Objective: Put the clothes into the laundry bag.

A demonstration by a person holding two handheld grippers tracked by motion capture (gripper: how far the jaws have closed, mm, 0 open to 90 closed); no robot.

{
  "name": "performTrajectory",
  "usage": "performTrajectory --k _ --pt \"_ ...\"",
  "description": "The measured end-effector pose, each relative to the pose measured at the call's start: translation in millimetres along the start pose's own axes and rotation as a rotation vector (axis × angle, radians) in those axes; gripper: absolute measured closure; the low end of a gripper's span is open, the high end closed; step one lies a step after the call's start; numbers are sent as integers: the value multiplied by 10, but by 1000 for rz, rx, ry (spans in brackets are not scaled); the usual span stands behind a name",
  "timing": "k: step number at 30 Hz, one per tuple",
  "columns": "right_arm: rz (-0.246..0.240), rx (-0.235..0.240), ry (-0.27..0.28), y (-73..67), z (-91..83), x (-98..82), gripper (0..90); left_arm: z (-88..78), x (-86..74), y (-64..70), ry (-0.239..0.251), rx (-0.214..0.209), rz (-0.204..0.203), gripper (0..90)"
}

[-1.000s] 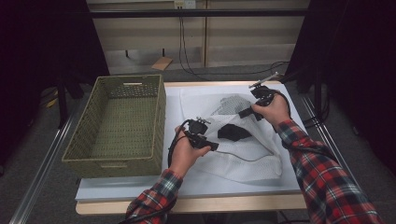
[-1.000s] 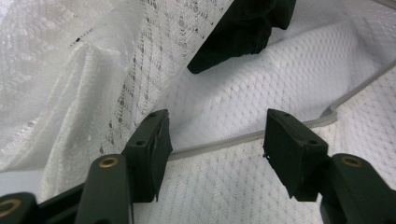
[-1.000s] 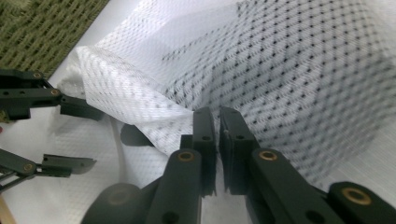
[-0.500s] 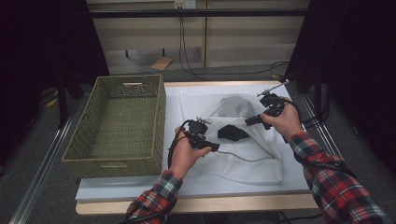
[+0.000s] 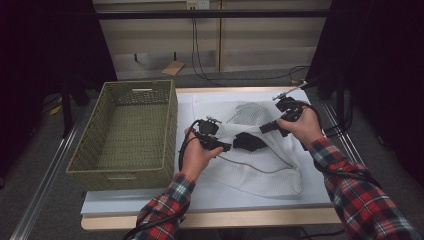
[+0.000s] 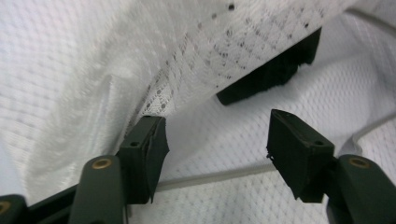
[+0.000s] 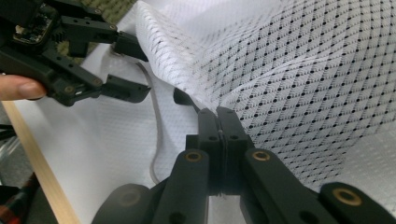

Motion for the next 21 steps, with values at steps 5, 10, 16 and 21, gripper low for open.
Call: performTrajectory --k 5,10,16,21 --pt "8 21 1 -5 3 52 900 -74 44 -89 32 15 -22 422" --pt "10 20 0 -21 12 60 900 -125 136 -98 56 13 -15 363" --pt "2 32 -7 -41 52 71 900 46 220 -20 41 -15 22 314" --pt "2 33 -14 -51 56 79 900 78 265 -36 21 -9 -18 593"
Point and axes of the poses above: each handheld gripper's, and its own axes: z roughly forward along the jaws, x roughly out of its top, y roughly to its right, the point moved 8 cm from there along z, roughly forward along the jaws, and after that the axes turned 12 degrees about x, right-handed, at the moved point
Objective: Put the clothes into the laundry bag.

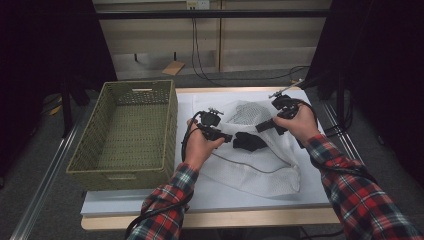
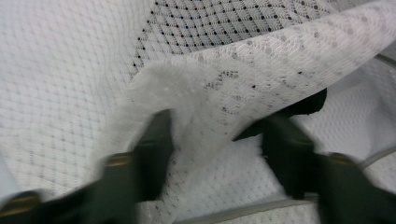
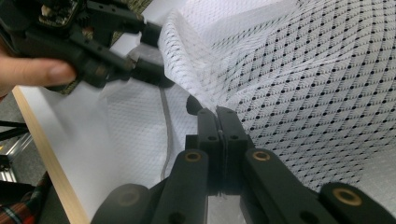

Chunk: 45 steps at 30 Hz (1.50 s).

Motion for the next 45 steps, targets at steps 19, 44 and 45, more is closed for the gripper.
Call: performTrajectory --k 19,44,45 --pt "12 19 9 -60 -123 -105 899 -464 -133 145 -97 -148 -30 900" --pt "46 -162 38 469 74 32 826 -98 -143 -165 -46 -57 -103 600" --pt "52 -153 38 466 80 17 826 -99 -165 -159 -49 -60 -104 583"
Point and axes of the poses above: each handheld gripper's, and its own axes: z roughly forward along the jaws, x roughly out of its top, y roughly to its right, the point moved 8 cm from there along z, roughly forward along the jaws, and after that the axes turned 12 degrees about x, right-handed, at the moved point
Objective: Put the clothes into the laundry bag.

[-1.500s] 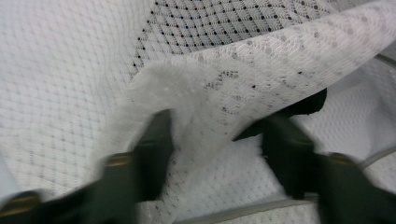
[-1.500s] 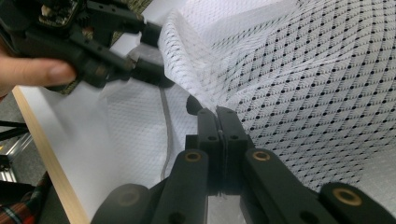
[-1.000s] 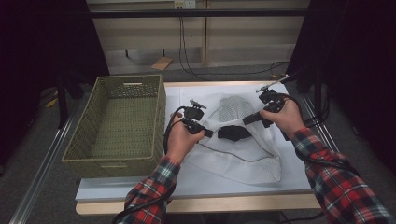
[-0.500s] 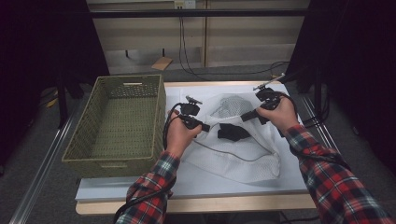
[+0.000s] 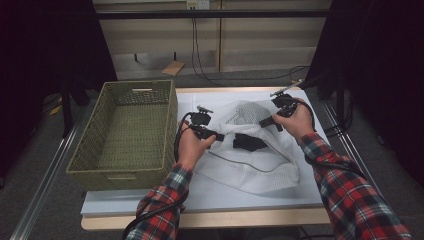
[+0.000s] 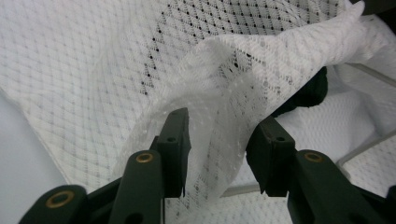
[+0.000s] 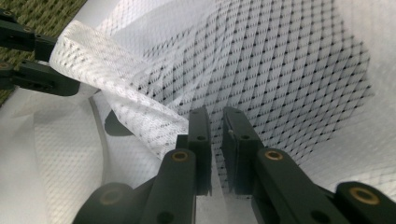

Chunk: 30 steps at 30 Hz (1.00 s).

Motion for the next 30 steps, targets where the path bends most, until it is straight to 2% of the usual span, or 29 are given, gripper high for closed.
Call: performTrajectory --k 3,5,7,11,14,16,21,24,25,26,27,30 --pt "-9 13 2 -62 -33 -52 814 -1 -62 8 1 -2 -3 548" --pt "-15 21 2 -96 -44 -58 799 0 -100 19 -4 -2 8 532" --pt "-28 18 5 -148 -86 -70 772 -4 -112 38 10 -4 -2 506" --pt "-63 21 9 -222 -157 -109 758 -17 -143 60 15 3 7 473" --pt "-63 29 3 -255 -192 -156 734 -42 -162 83 16 5 20 436" --pt "-66 18 -6 -266 -200 -190 760 -56 -172 99 22 8 27 418" --pt "-78 26 -16 -286 -143 -244 767 -83 -220 105 12 24 55 344" --pt "-70 30 -23 -295 -134 -271 760 -93 -244 88 6 27 61 354" --pt "-82 34 -22 -293 -132 -278 757 -87 -249 94 8 26 50 374" --pt "-77 32 -28 -297 -136 -297 756 -88 -261 76 0 28 65 376" --pt "-71 39 -29 -309 -145 -330 744 -81 -263 74 1 24 64 412" --pt "-71 45 -31 -326 -150 -366 731 -60 -264 66 6 31 50 439"
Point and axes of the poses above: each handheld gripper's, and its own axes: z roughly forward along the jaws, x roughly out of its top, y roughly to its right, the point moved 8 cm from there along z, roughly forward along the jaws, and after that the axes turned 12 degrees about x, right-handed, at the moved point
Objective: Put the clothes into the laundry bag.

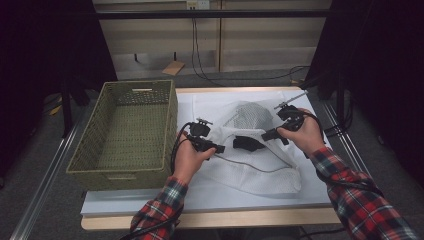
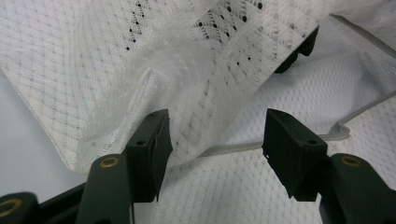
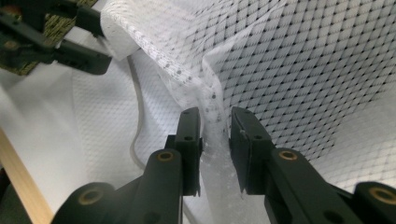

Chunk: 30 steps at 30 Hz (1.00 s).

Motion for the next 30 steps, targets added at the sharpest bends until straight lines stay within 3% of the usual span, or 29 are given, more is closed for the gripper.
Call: performTrajectory --k 2,3,5,6,7,9,13,16,17,21,24,27,28,29,30 --pt "-7 1 -12 -17 -3 -55 718 -5 2 -8 -1 2 11 521" --pt "-7 1 -12 -17 -3 -55 718 -6 7 0 3 6 -2 521" --pt "-7 -4 -13 -19 -11 -92 699 -21 -6 7 -16 -16 6 677" --pt "-7 -4 -13 -19 -11 -92 699 -23 -10 10 -21 -16 11 677" --pt "-14 -2 -16 -19 -18 -103 699 -24 -18 20 -36 -20 -2 751" --pt "-18 -7 -13 -21 -36 -123 689 -41 -15 19 -39 -29 7 788" --pt "-20 -3 -14 -39 -83 -169 652 -59 -43 35 -69 -44 -18 899" --pt "-31 -8 -8 -82 -135 -196 642 -64 -69 55 -87 -53 -5 900" --pt "-35 -10 -10 -92 -152 -209 640 -62 -67 73 -85 -58 -23 900" --pt "-49 -22 -15 -158 -227 -257 627 -95 -62 84 -77 -61 0 862" --pt "-67 -18 -10 -231 -283 -274 627 -113 -55 100 -73 -63 -12 837" --pt "-86 -6 -19 -315 -299 -291 630 -118 -57 94 -73 -62 -12 780" --pt "-92 4 -27 -354 -280 -301 634 -118 -59 101 -73 -67 -16 746" --pt "-109 28 -45 -422 -216 -317 635 -116 -61 96 -71 -67 -14 649" --pt "-109 28 -45 -422 -216 -317 635 -112 -60 93 -65 -65 -9 649"
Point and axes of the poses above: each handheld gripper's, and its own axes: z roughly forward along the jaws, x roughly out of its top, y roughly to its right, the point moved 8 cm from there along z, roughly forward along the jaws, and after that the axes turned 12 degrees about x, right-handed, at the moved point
